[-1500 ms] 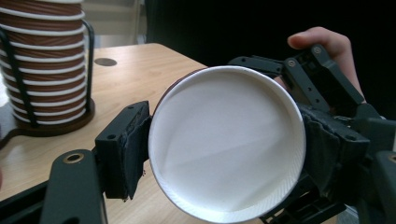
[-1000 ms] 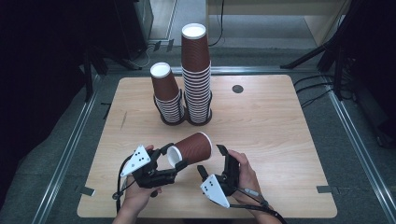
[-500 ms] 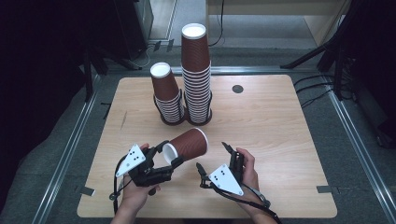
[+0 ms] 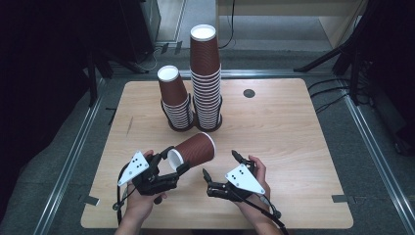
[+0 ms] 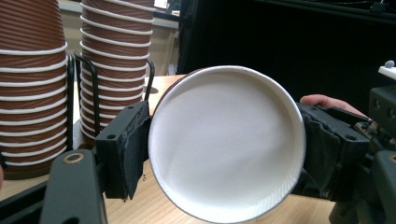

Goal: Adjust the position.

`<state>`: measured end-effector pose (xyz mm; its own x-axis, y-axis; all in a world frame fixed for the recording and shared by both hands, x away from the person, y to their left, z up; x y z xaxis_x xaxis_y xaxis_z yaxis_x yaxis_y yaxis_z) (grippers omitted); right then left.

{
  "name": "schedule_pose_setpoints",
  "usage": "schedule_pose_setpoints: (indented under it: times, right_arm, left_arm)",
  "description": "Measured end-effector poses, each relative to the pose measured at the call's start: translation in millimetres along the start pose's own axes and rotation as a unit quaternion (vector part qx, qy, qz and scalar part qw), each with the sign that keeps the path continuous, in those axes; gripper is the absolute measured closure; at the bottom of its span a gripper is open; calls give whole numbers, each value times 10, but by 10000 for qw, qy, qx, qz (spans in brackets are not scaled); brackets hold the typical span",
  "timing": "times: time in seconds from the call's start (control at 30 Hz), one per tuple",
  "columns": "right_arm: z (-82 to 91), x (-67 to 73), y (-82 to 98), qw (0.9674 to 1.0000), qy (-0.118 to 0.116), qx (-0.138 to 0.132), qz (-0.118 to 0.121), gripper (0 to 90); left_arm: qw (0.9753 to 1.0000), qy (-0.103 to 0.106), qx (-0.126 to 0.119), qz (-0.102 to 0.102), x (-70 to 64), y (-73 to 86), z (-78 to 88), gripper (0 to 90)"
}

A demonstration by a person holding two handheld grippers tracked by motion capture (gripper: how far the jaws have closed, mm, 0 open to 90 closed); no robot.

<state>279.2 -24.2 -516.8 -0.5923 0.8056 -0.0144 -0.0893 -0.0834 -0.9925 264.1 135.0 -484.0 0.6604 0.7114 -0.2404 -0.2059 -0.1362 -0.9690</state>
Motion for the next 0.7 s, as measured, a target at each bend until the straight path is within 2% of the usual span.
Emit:
schedule_pose_setpoints:
  times: [0.13,0.2,0.23,0.3,0.33,0.4,0.53,0.63,0.7]
  right_arm:
    - [22,22,-85,9990,79,-152,-423,0]
    - [19,28,-88,9973,223,-170,-682,0]
    - [18,43,-85,9957,184,-180,-890,0]
    - [15,66,-77,9910,140,-207,-1317,0]
    - [14,71,-72,9893,148,-208,-1435,0]
    - [14,86,-65,9836,148,-242,-1779,0]
    - [0,114,-43,9741,70,-233,-2246,0]
    - [-11,119,-49,9655,53,-288,-2588,0]
    - [-15,120,-67,9558,24,-324,-2922,0]
  left_arm:
    - [10000,0,-42,19,9,-14,9,237]
    - [10000,-2,-69,9,13,-21,14,237]
    - [10000,-1,-70,7,16,-23,17,238]
    - [10000,-13,-77,4,22,-26,20,238]
    - [10000,-24,-80,7,26,-26,21,237]
    - [10000,-36,-82,14,32,-23,21,237]
    - [10000,-53,-66,8,40,-8,16,237]
    - [10000,-53,-80,-5,35,0,8,237]
    - [9999,-57,-88,-15,30,4,4,237]
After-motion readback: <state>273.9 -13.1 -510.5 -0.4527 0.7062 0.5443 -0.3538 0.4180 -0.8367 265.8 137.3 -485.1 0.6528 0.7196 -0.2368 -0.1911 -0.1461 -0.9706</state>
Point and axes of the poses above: each handheld gripper's, and its own axes: z roughly backward along the jaws, y roughly out of its underside, x roughly to its left, the point moved 8 cm from there along -z, roughly forward along the jaws, and after that the axes turned 3 degrees about -x, right-handed, at the moved point
